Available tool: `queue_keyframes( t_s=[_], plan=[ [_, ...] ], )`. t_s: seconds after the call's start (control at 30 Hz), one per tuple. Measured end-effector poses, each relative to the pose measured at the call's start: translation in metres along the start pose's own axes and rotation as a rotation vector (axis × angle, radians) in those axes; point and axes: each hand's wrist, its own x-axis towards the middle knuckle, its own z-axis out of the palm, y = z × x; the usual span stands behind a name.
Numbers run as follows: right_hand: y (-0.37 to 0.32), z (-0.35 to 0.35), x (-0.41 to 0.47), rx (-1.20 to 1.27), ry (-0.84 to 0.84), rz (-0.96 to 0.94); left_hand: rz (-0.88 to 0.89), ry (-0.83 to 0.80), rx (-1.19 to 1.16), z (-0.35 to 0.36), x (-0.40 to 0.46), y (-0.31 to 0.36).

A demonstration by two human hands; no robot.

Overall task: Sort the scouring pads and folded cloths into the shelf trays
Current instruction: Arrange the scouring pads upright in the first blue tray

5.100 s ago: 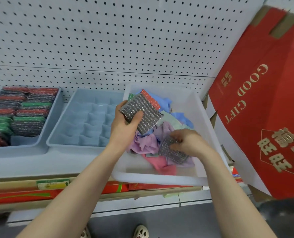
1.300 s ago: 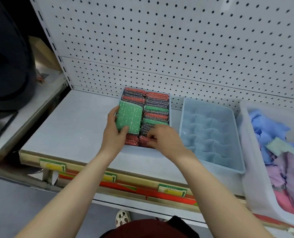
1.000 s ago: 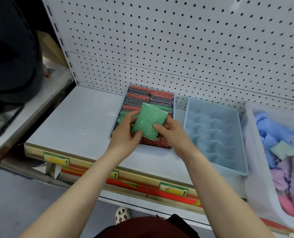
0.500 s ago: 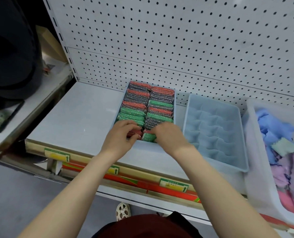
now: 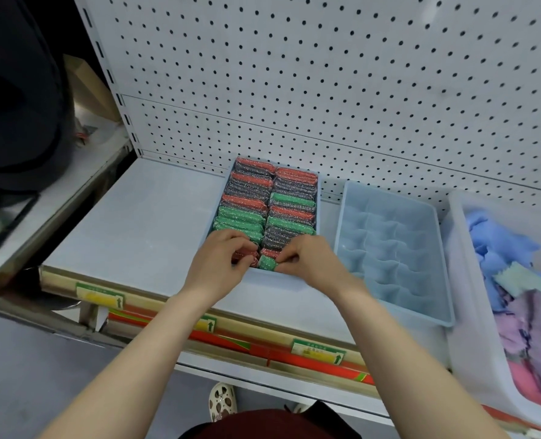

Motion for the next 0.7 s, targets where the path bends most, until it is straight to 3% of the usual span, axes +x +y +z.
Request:
queue_keyframes(
  t_s=[0.27, 0.4, 0.63, 0.7],
  plan=[
    [0.003, -0.007, -0.011, -0.301, 0.092, 0.003, -0.015, -0.030, -0.012, -0.001, 0.005, -0.002],
    [-0.007, 0.005, -0.005, -0.388, 0.046, -0.066, -0.029, -0.047, -0.013, -0.001, 0.009, -0.001],
    [0.000, -0.018, -0.006, -0.147, -0.057, -0.025, 0.032, -0.076, 0.119, -0.009, 0.021, 0.006],
    [0.008, -0.036, -0.020, -0.024, 0.011, 0.034, 0.071, -0.068, 0.157, -0.008, 0.029, 0.010]
  ],
)
